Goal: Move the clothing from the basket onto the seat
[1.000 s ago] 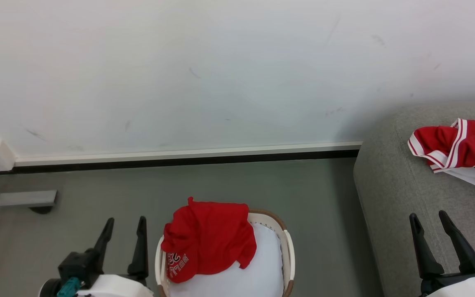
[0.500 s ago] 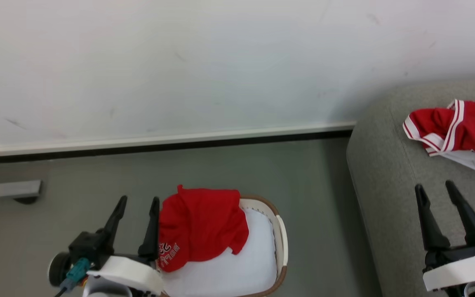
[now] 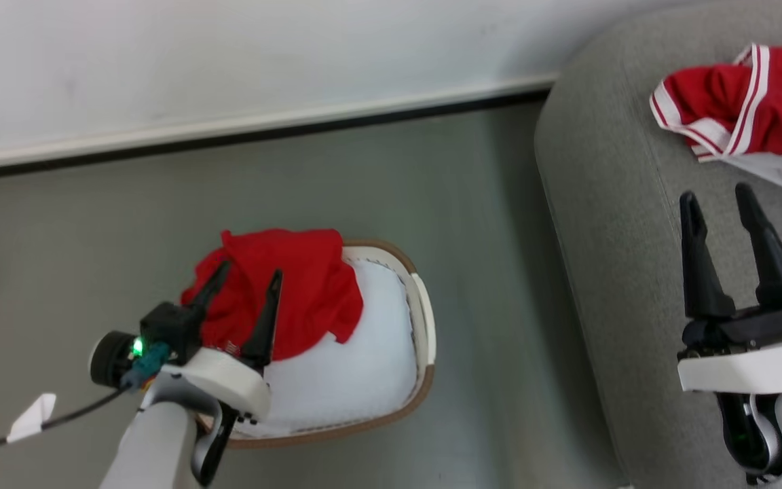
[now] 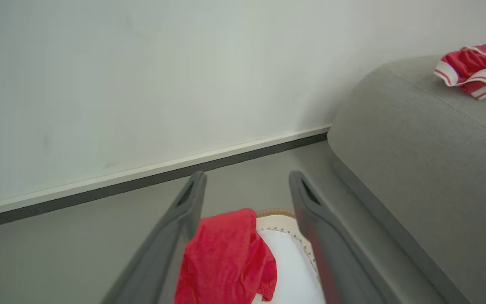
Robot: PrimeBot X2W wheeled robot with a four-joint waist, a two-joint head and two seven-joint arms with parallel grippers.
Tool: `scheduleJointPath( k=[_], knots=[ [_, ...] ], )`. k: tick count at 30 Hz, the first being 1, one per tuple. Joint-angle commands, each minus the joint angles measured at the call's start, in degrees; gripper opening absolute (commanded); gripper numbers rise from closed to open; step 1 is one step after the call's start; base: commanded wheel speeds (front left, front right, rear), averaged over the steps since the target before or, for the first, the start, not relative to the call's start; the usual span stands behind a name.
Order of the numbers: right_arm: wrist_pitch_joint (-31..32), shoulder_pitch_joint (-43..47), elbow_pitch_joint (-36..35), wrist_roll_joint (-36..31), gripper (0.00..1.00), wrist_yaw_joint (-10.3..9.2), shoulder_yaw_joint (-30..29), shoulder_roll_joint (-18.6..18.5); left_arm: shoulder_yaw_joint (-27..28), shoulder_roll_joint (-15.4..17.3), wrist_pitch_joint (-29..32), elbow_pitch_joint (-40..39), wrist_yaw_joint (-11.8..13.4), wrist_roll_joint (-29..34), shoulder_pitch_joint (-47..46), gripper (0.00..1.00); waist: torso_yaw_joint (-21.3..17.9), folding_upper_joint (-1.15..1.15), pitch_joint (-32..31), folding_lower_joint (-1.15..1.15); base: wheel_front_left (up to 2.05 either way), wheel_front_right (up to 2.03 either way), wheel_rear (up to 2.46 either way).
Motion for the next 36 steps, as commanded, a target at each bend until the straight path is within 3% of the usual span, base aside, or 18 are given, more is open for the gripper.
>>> scheduleJointPath(
  k=[1, 9, 23, 36],
  knots=[
    [-0.16, -1.44, -0.87, -0.24, 1.0, -0.12, -0.31, 0.54, -0.62, 0.84, 0.17, 1.61, -0.29, 0.4, -1.78, 1.0, -3.32, 0.0, 4.81, -0.01, 0.0, 0.0, 0.0],
    [-0.16, -5.72, -5.42, -1.7, 1.0, -0.12, -0.92, 3.11, -6.49, 4.28, 3.08, 11.89, -0.83, 0.46, -11.11, 1.0, -7.66, 0.0, 13.14, -0.01, 0.0, 0.0, 0.0],
    [-0.08, -10.31, -15.59, -3.22, 1.0, -0.12, -0.42, 8.24, -19.69, 12.58, 8.59, 25.6, -0.76, -5.82, -22.64, 1.0, -15.23, 0.0, 23.67, -0.01, 0.0, 0.0, 0.0],
    [-0.07, -12.26, -17.54, -2.12, 1.0, -0.12, 1.37, 9.37, -23.94, 17.74, 13.32, 36.1, -0.76, -8.28, -32.13, 1.0, -19.85, 0.0, 29.54, -0.01, 0.0, 0.0, 0.0]
  ],
)
